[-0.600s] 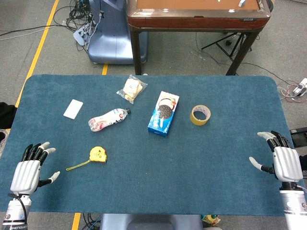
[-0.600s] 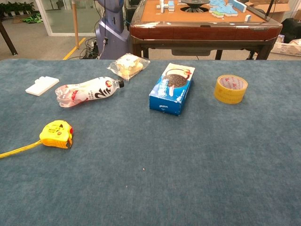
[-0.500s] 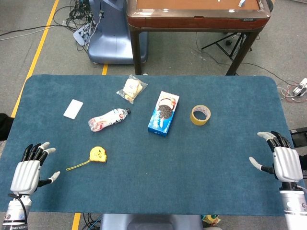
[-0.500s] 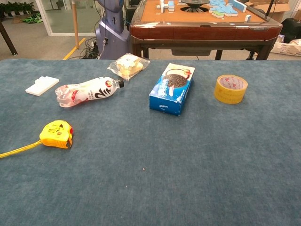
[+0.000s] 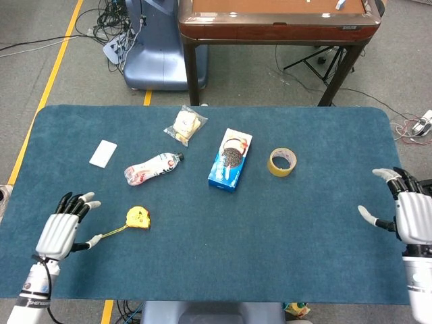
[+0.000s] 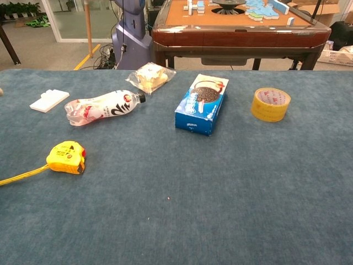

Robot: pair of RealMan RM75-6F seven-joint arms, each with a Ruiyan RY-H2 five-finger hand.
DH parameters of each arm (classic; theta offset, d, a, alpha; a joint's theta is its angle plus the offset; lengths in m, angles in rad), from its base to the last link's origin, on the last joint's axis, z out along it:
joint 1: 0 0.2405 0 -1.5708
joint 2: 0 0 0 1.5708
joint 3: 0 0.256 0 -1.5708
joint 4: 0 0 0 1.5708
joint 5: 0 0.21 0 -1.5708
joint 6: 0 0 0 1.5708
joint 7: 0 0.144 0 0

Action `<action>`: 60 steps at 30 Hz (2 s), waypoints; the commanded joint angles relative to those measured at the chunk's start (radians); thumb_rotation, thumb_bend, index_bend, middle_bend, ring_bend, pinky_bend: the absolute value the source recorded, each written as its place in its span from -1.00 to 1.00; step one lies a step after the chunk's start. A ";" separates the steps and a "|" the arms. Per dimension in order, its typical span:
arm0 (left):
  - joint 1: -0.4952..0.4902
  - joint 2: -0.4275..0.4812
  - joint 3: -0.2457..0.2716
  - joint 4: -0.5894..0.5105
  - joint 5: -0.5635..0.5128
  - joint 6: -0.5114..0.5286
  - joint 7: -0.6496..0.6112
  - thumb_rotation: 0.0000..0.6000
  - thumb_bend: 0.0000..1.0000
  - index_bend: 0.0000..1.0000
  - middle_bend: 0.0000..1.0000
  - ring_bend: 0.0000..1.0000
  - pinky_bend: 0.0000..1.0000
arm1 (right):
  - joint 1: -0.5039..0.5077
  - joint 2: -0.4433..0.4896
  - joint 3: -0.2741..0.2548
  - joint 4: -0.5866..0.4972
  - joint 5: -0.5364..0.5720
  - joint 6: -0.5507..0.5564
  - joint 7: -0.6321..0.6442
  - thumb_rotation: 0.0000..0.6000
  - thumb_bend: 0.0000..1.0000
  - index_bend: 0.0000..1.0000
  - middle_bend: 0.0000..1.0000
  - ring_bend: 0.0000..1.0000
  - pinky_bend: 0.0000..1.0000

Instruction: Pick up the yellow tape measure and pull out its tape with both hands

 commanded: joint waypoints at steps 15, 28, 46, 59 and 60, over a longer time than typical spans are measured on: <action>-0.268 -0.129 -0.051 0.121 -0.265 -0.375 0.196 1.00 -0.63 -0.59 -0.71 -0.81 -0.96 | -0.006 0.058 0.015 -0.048 0.034 0.017 0.002 1.00 -0.48 -0.51 -0.51 -0.73 -0.67; -0.337 -0.191 -0.032 0.162 -0.492 -0.406 0.342 1.00 -0.63 -0.64 -0.71 -0.81 -0.96 | -0.018 0.054 0.000 -0.029 0.041 0.018 0.022 1.00 -0.48 -0.51 -0.51 -0.73 -0.67; -0.371 -0.236 -0.006 0.214 -0.521 -0.387 0.323 1.00 -0.63 -0.46 -0.49 -0.73 -0.96 | -0.024 0.052 -0.007 -0.021 0.046 0.020 0.027 1.00 -0.48 -0.51 -0.51 -0.73 -0.67; -0.380 -0.257 -0.023 0.265 -0.526 -0.415 0.212 1.00 -0.63 -0.16 -0.15 -0.50 -0.96 | -0.022 0.054 -0.007 -0.033 0.056 0.017 0.007 1.00 -0.48 -0.49 -0.51 -0.73 -0.67; -0.379 -0.258 -0.026 0.269 -0.526 -0.417 0.200 1.00 -0.63 -0.12 -0.12 -0.47 -0.96 | -0.022 0.054 -0.007 -0.034 0.056 0.017 0.005 1.00 -0.48 -0.49 -0.51 -0.73 -0.67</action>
